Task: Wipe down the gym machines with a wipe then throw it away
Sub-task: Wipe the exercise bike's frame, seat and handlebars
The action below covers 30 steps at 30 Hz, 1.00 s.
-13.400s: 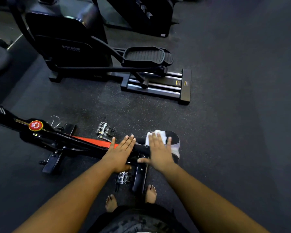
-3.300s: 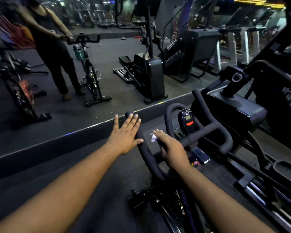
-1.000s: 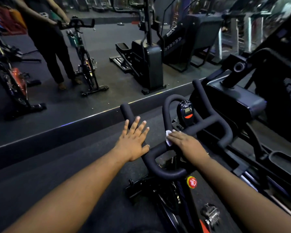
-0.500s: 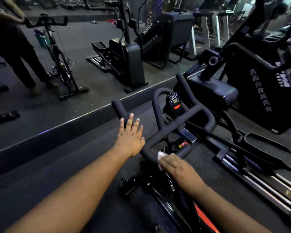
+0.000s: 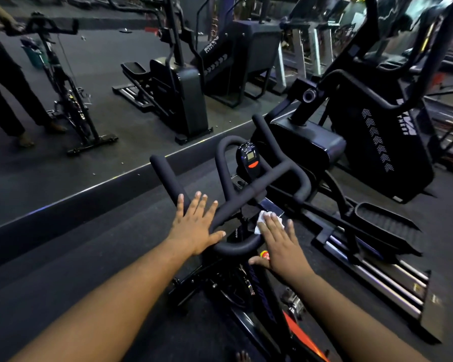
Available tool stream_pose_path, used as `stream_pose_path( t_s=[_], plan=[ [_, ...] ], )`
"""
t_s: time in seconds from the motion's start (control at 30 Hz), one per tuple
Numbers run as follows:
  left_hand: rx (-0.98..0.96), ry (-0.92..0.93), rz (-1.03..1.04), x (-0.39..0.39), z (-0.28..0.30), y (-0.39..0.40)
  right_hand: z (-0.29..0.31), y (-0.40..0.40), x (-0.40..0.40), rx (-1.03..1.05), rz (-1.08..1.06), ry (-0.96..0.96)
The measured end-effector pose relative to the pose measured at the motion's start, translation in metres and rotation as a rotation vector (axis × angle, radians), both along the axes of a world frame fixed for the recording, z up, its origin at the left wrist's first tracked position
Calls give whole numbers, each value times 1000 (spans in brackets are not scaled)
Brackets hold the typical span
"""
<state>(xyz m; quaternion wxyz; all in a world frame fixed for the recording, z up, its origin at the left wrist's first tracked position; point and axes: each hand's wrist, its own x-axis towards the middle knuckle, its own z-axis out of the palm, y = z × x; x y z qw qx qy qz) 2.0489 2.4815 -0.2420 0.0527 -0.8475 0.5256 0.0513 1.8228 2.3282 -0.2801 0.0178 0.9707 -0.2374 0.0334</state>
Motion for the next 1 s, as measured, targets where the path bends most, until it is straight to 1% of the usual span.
stream_pose_path(
  t_s=[0.07, 0.13, 0.2, 0.23, 0.3, 0.37, 0.43, 0.47, 0.5, 0.6, 0.67, 0.77, 0.8, 0.9, 0.93, 1.0],
  plan=[
    [15, -5, 12, 0, 1, -3, -2, 10, 1, 29, 104, -24],
    [22, -11, 23, 0, 0, -4, -7, 19, -5, 12, 292, -127],
    [29, -9, 40, 0, -1, -5, -4, 8, -13, -22, 410, -186],
    [37, -6, 47, 0, -2, -6, -1, -3, -14, -25, 423, -210],
    [39, -4, 66, -1, -1, -7, 10, -28, -15, 58, 352, -213],
    [17, -11, 87, -4, 0, -11, 26, -51, -11, 159, 269, -124],
    [-21, -10, 101, -5, 2, -18, 44, -70, -2, 258, 326, -7],
    [-39, -5, 113, -4, 3, -23, 56, -78, 6, 305, 369, 9],
    [-51, 0, 125, -4, 3, -27, 68, -83, 14, 349, 394, -11],
    [-40, -34, 134, -3, 1, -34, 98, -84, 50, 427, 427, -195],
    [-39, -72, 148, -6, -2, -36, 111, -75, 83, 406, 478, -312],
    [-45, -97, 160, -7, -4, -36, 116, -62, 139, 227, 499, -389],
    [-41, -98, 162, -6, -5, -36, 110, -61, 155, 161, 493, -373],
    [-11, -94, 171, -5, -6, -37, 79, -60, 183, -14, 465, -145],
    [-3, -91, 169, -5, -6, -38, 66, -61, 184, -38, 454, -106],
    [-5, -88, 170, -4, -7, -38, 47, -58, 170, -16, 463, -94]
  ],
)
